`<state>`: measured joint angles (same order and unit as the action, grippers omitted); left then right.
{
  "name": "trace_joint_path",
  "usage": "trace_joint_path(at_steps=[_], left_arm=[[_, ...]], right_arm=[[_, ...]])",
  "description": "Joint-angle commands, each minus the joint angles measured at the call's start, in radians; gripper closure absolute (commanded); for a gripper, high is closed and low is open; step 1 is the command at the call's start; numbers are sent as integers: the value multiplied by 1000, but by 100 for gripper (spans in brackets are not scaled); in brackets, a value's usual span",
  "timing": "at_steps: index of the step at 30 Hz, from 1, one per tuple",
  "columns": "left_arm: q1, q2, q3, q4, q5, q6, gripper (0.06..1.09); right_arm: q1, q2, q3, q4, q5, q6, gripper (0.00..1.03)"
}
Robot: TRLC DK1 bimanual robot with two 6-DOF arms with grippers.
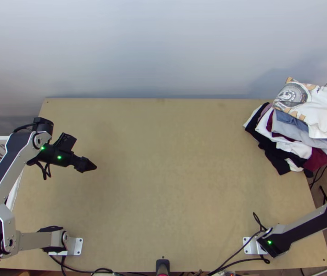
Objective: Fold the t-shirt
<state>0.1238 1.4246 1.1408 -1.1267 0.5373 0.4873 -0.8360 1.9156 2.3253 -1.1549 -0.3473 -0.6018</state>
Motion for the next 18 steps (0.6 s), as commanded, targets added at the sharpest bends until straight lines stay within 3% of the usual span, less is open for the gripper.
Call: trace_joint_path(at_steps=[1, 7, 10, 12, 15, 16, 18], left_arm=[[11, -18, -4, -7, -7, 11, 10], [25, -38, -21, -8, -7, 10, 10], [25, -64, -29, -8, -7, -3, 10], [25, -82, -33, -8, -7, -15, 10], [31, -115, -36, -16, -7, -29, 10], [33, -127, -36, -19, -8, -35, 10], [39, -151, -41, -27, -8, -42, 10]], right_arm=[[-28, -63, 2, 83, 22, 46, 4], [9, -93, -1, 103, 22, 183, 7], [74, -124, -40, 121, 24, 278, 18], [127, -161, -110, 213, 59, 335, 37], [206, -254, -307, 529, 91, 424, 88], [239, -283, -380, 638, 142, 435, 97], [314, -308, -481, 762, 243, 435, 100]])
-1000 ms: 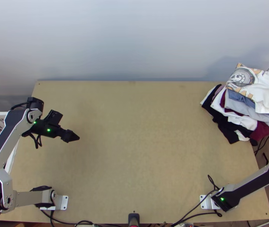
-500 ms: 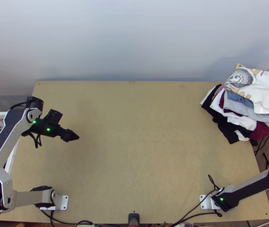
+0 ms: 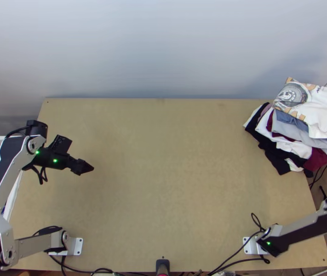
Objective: Fold the t-shirt
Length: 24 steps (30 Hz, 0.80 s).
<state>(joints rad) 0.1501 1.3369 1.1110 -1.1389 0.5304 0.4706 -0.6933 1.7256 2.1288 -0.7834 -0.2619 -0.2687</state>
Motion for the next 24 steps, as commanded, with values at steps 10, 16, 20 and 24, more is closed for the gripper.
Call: trace_joint_path(at_steps=[10, 16, 20, 24], left_arm=[[85, -143, -85, -30, -41, -3, 10], [140, -151, -106, -44, -47, 33, 10], [140, -157, -105, -44, -47, 28, 10], [140, -159, -106, -44, -50, 25, 10]], right_arm=[[299, -52, -659, 697, 233, 172, 100], [299, -3, -690, 734, 233, 194, 100], [299, 17, -704, 783, 233, 195, 100], [304, 15, -727, 793, 233, 195, 100]])
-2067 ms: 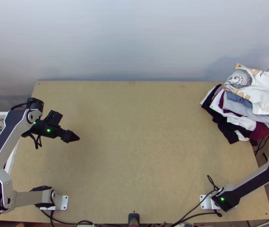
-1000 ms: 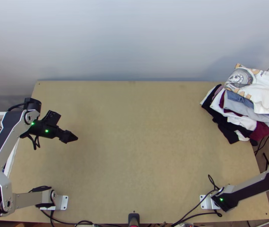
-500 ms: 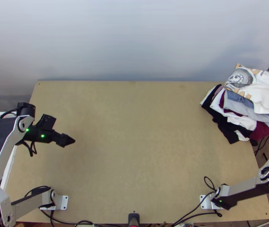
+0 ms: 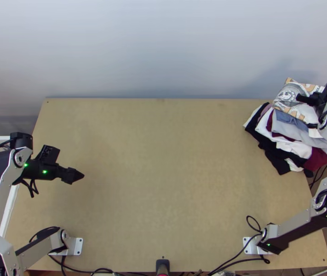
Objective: Fold the t-shirt
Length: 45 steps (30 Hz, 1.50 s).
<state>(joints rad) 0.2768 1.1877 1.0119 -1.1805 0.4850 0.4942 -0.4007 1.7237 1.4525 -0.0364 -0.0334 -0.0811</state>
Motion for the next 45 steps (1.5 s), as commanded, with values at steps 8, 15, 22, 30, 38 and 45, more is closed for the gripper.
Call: trace_joint_path(at_steps=[8, 15, 22, 30, 38, 45], left_arm=[[13, -27, -29, -2, -10, -2, 10], [15, -46, -50, -2, -16, 4, 10], [18, -48, -47, -2, -20, 14, 10], [19, -60, -50, -2, -20, 15, 10], [33, -71, -62, -2, -20, 23, 10], [36, -85, -62, -8, -20, 23, 10]], right_arm=[[14, -6, -126, 58, 4, 21, 100], [14, -30, -196, 90, 4, 14, 100], [13, -42, -185, 69, 4, 20, 67], [20, -55, -98, -62, 3, 18, 27], [88, -121, -78, -135, 3, 18, 14], [111, -190, -67, -165, 3, 17, 4]])
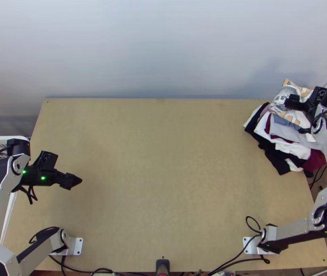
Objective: Fold the t-shirt
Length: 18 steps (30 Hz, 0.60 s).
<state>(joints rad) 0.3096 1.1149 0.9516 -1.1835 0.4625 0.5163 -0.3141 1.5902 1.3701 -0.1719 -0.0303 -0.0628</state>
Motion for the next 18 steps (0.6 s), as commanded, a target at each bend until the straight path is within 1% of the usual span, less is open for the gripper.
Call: trace_joint_path(at_steps=[1, 6, 10, 13, 14, 16, 18], left_arm=[[5, -13, -4, -5, 2, 1, 10], [14, -23, 7, -2, 2, -6, 10], [33, -61, 32, 39, -2, -36, 10], [19, -159, 3, 134, -79, -108, 10], [0, -207, -19, 176, -119, -125, 10], [-50, -322, -80, 294, -248, -154, 10], [-89, -432, -152, 415, -331, -150, 10]], right_arm=[[24, -61, 18, -29, 0, -5, 4], [9, -110, 29, -46, 0, -11, 4], [10, -257, -49, -52, 0, -6, 5], [10, -452, -200, -1, 1, -11, 5], [12, -526, -259, 20, 1, -11, 5], [20, -676, -378, 52, 1, -17, 5], [66, -839, -494, 89, 1, -17, 5]])
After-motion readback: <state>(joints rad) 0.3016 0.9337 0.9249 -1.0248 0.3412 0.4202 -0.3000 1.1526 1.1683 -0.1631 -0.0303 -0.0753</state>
